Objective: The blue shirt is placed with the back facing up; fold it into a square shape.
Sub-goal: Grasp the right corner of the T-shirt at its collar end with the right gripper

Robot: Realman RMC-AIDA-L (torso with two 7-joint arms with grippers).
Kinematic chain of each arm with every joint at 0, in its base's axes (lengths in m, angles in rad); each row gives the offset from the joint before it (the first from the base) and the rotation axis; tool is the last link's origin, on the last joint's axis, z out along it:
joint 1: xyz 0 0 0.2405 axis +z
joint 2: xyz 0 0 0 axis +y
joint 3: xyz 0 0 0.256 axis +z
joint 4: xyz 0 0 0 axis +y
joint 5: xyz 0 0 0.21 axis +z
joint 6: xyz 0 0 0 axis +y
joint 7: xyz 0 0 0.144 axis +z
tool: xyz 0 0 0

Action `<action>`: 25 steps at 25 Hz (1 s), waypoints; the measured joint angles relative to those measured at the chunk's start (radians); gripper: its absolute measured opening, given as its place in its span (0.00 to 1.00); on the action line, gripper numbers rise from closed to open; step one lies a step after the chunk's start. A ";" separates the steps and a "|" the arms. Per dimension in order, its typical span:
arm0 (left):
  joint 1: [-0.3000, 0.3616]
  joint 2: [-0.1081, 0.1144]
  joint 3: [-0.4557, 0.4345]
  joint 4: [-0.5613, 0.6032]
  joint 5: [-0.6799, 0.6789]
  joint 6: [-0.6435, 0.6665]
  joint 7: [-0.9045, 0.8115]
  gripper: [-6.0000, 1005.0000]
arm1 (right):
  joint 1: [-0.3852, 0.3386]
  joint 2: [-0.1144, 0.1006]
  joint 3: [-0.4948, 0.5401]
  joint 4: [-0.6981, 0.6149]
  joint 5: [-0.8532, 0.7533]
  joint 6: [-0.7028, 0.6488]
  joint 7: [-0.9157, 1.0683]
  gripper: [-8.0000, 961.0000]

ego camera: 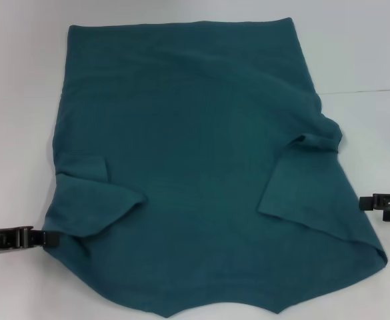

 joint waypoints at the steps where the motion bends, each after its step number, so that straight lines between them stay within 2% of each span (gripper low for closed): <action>1: 0.000 0.000 0.000 0.000 0.000 0.000 0.000 0.02 | 0.001 0.003 0.000 0.000 -0.003 0.007 0.000 0.95; 13: 0.000 -0.002 0.004 0.000 0.000 -0.002 0.001 0.02 | 0.019 0.039 -0.036 0.014 -0.005 0.070 -0.009 0.95; 20: 0.000 -0.002 0.004 0.000 0.000 -0.002 0.001 0.02 | 0.019 0.042 -0.060 0.012 -0.005 0.076 -0.003 0.95; 25: 0.000 -0.002 0.004 0.000 0.000 -0.002 0.001 0.02 | 0.010 0.032 -0.053 0.003 -0.005 0.072 -0.001 0.95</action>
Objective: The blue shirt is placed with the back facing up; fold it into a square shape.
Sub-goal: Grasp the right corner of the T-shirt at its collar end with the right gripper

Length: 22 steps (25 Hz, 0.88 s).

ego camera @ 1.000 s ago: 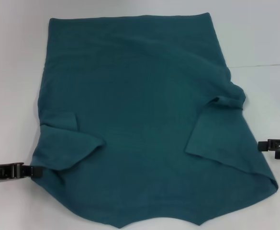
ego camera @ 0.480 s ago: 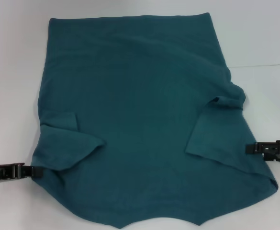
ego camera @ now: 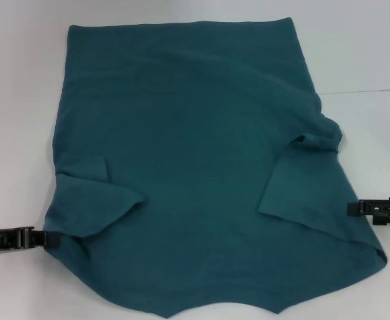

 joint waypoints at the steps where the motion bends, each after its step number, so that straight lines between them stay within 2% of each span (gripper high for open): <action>1: 0.000 0.000 0.000 0.000 0.000 0.000 0.000 0.02 | -0.001 -0.001 0.000 0.000 0.000 -0.001 0.000 0.95; 14: -0.003 0.000 -0.003 0.000 0.000 0.000 -0.002 0.02 | 0.003 0.003 -0.016 0.007 -0.013 -0.002 0.002 0.95; 22: -0.008 0.002 -0.003 0.000 0.000 0.000 -0.002 0.02 | 0.006 0.005 -0.029 0.000 -0.026 -0.061 -0.002 0.95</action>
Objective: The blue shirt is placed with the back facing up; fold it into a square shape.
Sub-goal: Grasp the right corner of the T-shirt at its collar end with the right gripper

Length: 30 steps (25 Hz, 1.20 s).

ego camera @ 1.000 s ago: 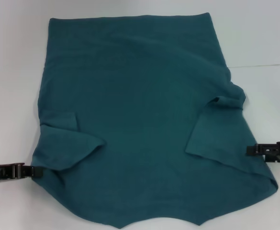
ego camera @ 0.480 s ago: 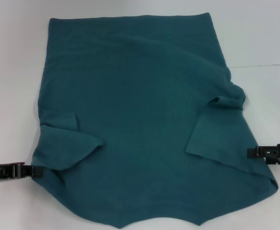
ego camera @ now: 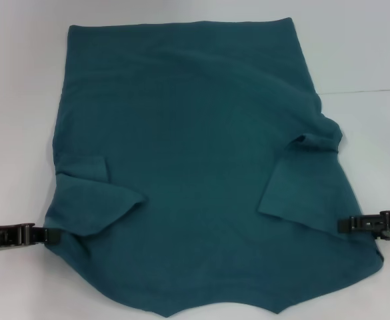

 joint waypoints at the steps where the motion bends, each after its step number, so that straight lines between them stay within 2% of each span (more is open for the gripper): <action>1: 0.000 0.000 0.000 0.000 0.000 0.000 0.000 0.02 | 0.001 0.000 0.000 0.000 0.000 -0.012 -0.002 0.95; 12: 0.000 -0.001 0.002 -0.006 0.000 -0.020 -0.007 0.02 | 0.005 -0.011 0.009 -0.003 0.006 -0.132 -0.009 0.94; 30: -0.006 0.000 -0.002 -0.022 0.000 -0.026 -0.007 0.02 | 0.011 -0.015 -0.016 -0.001 0.000 -0.174 0.030 0.94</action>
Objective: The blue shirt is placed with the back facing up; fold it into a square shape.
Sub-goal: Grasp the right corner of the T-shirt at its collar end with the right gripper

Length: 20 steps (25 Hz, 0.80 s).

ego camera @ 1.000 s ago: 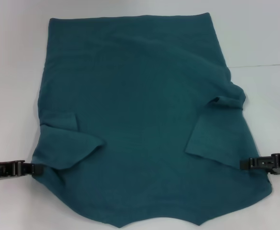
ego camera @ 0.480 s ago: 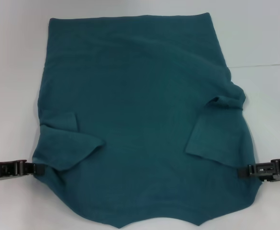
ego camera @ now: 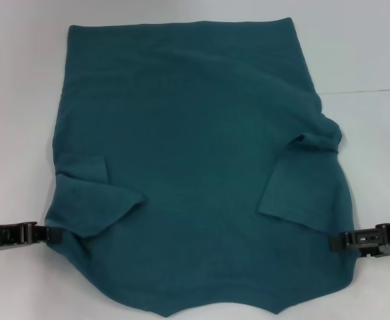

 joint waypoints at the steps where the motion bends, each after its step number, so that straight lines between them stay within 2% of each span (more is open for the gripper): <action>1: 0.000 0.000 0.000 0.000 0.000 0.000 0.000 0.02 | 0.003 0.000 -0.005 0.002 -0.003 0.004 0.003 0.94; 9: 0.000 0.000 0.000 -0.001 -0.012 0.000 0.002 0.02 | 0.034 0.013 -0.014 0.010 -0.049 0.028 0.021 0.93; 20: -0.001 0.003 0.000 -0.001 -0.016 -0.013 0.003 0.02 | 0.045 0.014 -0.022 0.062 -0.048 0.038 0.017 0.93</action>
